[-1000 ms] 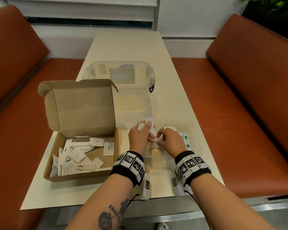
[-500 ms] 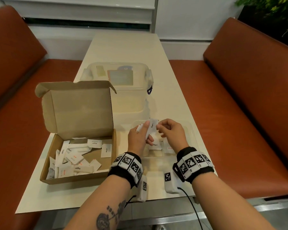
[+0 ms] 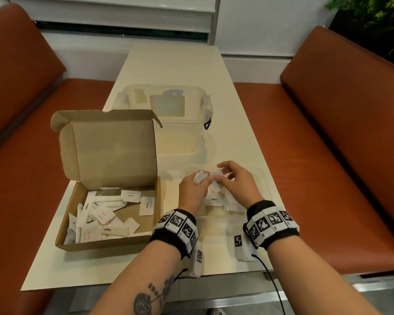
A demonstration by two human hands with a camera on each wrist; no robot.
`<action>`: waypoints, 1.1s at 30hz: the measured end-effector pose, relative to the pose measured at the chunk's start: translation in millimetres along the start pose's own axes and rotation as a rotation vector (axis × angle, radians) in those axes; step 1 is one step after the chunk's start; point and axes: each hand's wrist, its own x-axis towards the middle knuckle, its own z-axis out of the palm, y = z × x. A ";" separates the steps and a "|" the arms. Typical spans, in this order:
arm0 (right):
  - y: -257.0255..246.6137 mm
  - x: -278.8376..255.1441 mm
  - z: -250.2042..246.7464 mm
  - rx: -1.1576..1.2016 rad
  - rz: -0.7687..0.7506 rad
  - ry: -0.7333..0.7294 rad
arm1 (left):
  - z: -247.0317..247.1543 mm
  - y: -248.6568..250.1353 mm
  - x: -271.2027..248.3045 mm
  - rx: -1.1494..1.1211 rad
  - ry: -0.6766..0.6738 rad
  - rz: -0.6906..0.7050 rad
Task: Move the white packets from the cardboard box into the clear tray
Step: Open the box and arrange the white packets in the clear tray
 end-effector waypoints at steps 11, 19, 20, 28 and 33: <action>0.7 1.3 -0.9 0.316 0.131 0.124 | 1.4 -1.5 1.4 -0.019 -0.020 -0.060; 0.7 -1.5 -0.4 0.132 0.059 0.094 | 0.3 4.5 -1.3 0.010 0.000 -0.049; 2.8 -1.9 -0.5 0.123 0.075 0.126 | 0.1 6.2 -2.1 0.016 0.010 -0.047; 16.7 -15.5 9.2 -0.067 0.083 0.000 | -13.7 22.2 -3.4 0.088 0.222 0.022; 16.3 -15.1 19.4 -0.309 0.051 -0.107 | -20.1 24.4 -3.8 -0.037 0.159 -0.101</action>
